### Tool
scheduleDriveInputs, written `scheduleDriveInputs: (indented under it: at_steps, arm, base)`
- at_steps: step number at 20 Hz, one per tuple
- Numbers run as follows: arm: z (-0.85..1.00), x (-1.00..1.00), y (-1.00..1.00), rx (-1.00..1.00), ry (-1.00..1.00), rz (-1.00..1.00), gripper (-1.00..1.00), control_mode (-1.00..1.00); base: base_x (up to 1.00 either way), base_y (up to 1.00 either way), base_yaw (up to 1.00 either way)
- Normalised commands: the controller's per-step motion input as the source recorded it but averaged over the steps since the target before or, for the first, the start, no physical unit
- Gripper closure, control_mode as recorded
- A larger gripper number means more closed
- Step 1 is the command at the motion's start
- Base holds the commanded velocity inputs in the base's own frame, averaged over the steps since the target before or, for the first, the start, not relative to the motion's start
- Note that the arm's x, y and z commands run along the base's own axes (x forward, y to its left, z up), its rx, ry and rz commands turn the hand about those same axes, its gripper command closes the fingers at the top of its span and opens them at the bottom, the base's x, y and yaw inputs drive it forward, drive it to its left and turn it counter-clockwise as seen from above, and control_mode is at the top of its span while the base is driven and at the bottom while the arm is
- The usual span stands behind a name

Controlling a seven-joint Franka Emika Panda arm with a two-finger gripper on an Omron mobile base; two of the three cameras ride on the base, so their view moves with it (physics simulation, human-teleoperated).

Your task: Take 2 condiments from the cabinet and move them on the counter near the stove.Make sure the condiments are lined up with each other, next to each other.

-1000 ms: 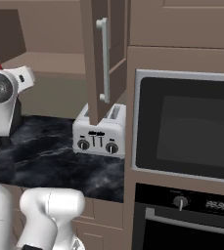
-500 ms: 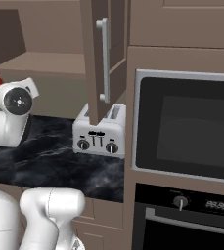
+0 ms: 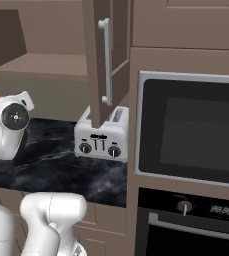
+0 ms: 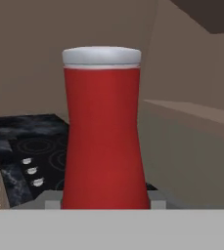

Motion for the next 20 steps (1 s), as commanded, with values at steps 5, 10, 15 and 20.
scheduleDriveInputs:
  at_steps: [5,10,15,20]
  arm:
    - [-0.31,0.00,0.15,0.01,0.00,0.00,1.00,-1.00]
    - [-0.28,0.00,0.15,0.01,0.00,0.01,1.00,-1.00]
    - [-0.16,0.00,0.15,0.00,0.04,0.00,1.00,-1.00]
    - [-0.17,0.00,0.19,0.00,0.05,0.01,1.00,-1.00]
  base:
    - [0.00,0.00,0.00]
    - [0.00,0.00,0.00]
    - [0.00,0.00,0.00]
    - [0.00,0.00,0.00]
